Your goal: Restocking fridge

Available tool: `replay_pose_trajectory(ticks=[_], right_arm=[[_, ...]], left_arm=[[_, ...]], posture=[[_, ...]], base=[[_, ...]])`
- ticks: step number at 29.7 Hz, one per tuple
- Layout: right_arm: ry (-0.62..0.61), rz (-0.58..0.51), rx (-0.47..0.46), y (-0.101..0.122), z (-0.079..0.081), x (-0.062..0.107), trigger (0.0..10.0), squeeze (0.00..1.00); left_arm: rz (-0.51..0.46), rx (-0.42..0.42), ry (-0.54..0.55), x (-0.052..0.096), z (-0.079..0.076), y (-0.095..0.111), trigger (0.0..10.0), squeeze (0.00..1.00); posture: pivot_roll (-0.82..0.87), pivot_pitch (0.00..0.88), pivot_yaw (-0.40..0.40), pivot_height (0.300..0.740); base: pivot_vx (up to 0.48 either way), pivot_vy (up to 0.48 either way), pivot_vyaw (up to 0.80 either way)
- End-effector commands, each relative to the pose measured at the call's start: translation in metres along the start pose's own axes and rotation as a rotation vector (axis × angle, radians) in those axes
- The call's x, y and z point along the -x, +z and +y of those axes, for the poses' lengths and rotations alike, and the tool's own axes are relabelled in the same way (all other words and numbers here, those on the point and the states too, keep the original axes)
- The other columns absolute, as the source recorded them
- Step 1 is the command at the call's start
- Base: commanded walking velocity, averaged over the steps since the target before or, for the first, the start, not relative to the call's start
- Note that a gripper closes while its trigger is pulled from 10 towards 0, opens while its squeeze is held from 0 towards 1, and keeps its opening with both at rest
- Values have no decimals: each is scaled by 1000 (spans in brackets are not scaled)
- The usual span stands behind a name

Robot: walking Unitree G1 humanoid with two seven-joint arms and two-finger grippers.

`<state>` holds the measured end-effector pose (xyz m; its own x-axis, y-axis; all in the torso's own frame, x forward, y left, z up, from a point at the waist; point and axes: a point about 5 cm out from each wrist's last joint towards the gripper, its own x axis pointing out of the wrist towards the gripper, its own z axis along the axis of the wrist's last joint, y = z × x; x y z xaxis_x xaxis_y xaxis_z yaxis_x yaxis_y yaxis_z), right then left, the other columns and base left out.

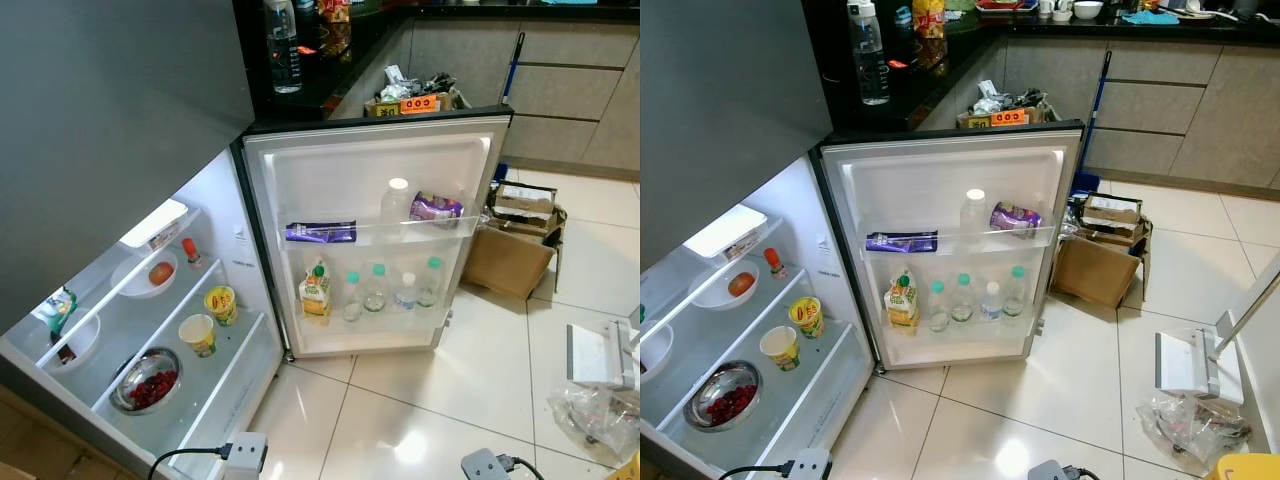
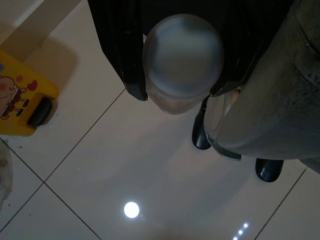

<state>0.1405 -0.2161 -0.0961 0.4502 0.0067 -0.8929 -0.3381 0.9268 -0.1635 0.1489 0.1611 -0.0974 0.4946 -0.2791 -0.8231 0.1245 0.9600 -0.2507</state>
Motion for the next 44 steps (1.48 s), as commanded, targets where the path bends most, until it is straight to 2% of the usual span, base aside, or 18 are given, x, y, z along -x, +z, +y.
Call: replay_pose_trajectory(ticks=[1, 9, 44], right_arm=[[2, -17, 1, 4, 1, -1, 10000, 0], [4, -18, -2, 5, 2, -1, 10000, 0], [-11, -2, -5, 1, 0, 0, 10000, 0]], left_arm=[[23, -9, 6, 2, 3, -4, 10000, 0], [27, -12, 2, 2, 2, -5, 10000, 0], [40, -36, -6, 0, 0, -4, 10000, 0]], posture=[[-184, 0, 42, 740], [-184, 0, 43, 740], [-192, 0, 46, 740]], base=[[0, 0, 0], [0, 0, 0], [283, 0, 0]])
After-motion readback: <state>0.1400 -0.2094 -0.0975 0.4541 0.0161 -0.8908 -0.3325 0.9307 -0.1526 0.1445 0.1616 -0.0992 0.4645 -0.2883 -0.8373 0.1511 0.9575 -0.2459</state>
